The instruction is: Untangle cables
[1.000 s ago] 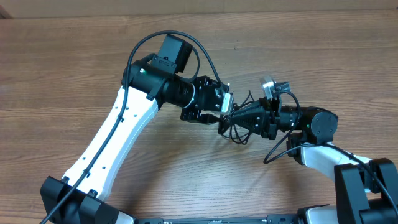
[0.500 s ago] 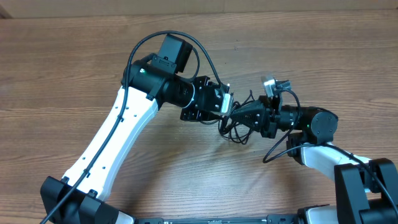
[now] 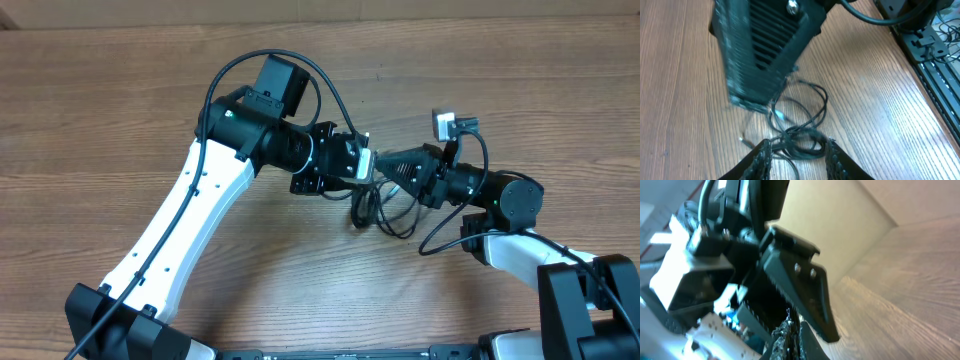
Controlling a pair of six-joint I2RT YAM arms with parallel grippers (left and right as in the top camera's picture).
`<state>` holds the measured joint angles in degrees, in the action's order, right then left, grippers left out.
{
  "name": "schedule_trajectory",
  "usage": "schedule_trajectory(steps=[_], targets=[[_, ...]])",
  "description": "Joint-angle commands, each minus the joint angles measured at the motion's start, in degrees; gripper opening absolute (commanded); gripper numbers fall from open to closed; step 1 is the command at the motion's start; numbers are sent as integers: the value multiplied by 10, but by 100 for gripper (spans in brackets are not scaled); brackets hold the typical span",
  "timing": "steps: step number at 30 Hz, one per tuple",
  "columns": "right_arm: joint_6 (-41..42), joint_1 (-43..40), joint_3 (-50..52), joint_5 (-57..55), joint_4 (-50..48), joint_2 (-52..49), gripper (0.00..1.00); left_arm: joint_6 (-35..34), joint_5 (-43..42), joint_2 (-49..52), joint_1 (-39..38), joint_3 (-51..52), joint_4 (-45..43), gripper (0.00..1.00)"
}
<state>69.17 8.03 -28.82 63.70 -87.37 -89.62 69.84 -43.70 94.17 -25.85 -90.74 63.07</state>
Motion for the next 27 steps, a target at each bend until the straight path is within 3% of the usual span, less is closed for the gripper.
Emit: schedule_trajectory(steps=[1,7,11,13,14,15,20,27], targets=[[18,5,-6,-55,-5,7,4,-39,31,2,1,-5,2,33],[18,5,-6,-63,87,7,17,-109,91,2,1,-5,1,34],[17,5,-6,-61,209,7,43,-151,122,2,6,-5,-4,34],[12,5,-6,-56,243,7,46,-178,126,2,14,-5,-15,38],[8,5,-5,-51,253,7,46,-197,126,2,22,-5,-24,47],[4,5,-6,-46,258,7,47,-216,126,2,32,-5,-34,100],[-5,5,-5,-33,263,7,54,-301,122,2,85,-5,-69,99],[-34,5,-5,-37,314,7,63,-294,77,2,108,-5,-60,99]])
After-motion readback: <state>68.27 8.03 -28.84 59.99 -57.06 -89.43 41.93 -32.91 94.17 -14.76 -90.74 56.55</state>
